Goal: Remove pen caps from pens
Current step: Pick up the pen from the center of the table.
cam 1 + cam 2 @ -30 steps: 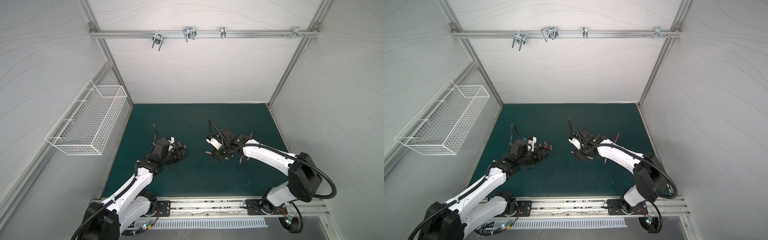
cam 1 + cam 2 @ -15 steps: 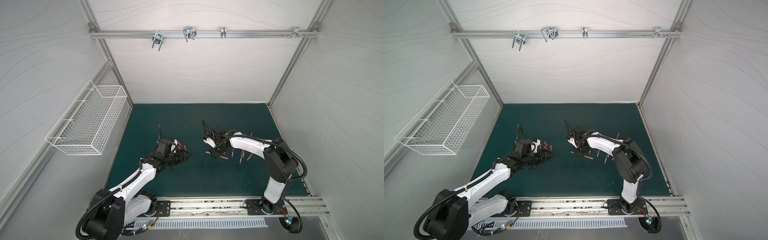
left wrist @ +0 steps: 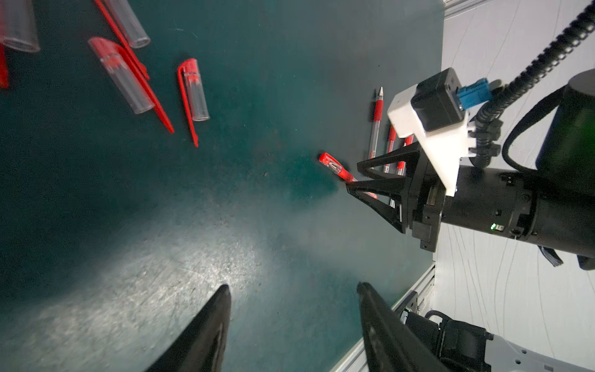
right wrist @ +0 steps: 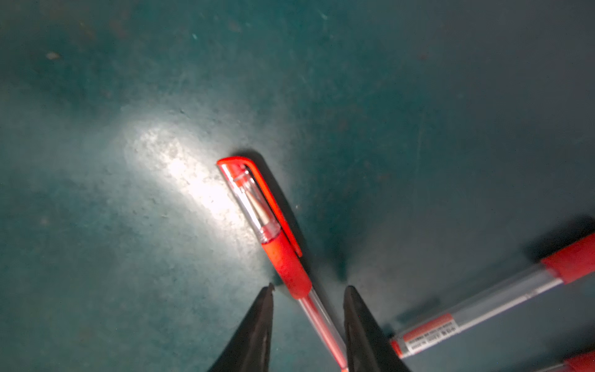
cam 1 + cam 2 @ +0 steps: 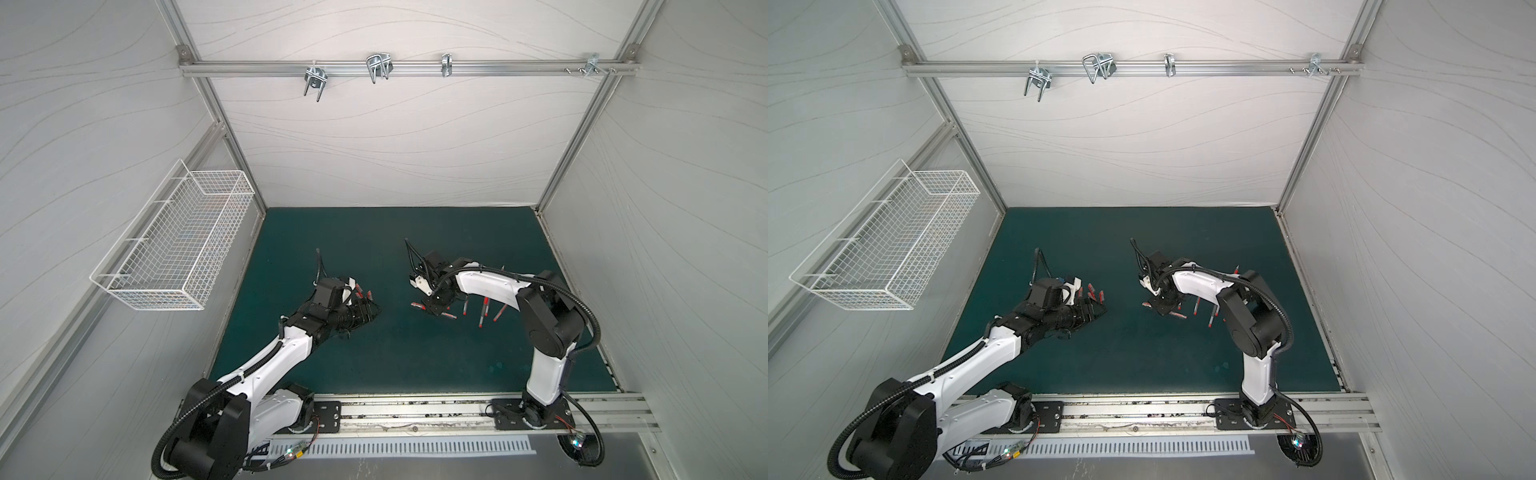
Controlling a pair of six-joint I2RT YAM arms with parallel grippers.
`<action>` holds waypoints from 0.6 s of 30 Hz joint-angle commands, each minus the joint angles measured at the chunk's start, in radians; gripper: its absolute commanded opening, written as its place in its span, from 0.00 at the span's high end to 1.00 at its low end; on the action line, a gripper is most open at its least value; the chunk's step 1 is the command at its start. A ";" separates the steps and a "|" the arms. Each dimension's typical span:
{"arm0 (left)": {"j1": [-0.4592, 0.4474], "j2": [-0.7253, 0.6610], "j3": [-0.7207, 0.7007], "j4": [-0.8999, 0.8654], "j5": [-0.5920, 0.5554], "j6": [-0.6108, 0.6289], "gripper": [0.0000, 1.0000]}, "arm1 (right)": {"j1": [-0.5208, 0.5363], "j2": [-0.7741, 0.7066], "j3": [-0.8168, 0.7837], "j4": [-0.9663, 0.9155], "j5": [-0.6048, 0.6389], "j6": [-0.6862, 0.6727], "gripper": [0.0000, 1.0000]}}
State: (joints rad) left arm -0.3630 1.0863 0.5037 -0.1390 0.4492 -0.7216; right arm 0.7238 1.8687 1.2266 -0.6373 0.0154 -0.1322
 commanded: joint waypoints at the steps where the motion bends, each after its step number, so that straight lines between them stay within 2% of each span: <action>1: -0.003 0.000 0.021 0.038 -0.009 0.019 0.36 | 0.011 0.001 -0.013 -0.024 -0.003 -0.021 0.64; 18: -0.004 0.008 0.022 0.044 -0.017 0.014 0.37 | 0.025 0.032 -0.009 -0.017 -0.020 -0.019 0.75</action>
State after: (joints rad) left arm -0.3630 1.0874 0.5037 -0.1360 0.4419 -0.7177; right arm 0.7391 1.8778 1.2182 -0.6365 0.0132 -0.1318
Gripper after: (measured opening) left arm 0.634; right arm 0.254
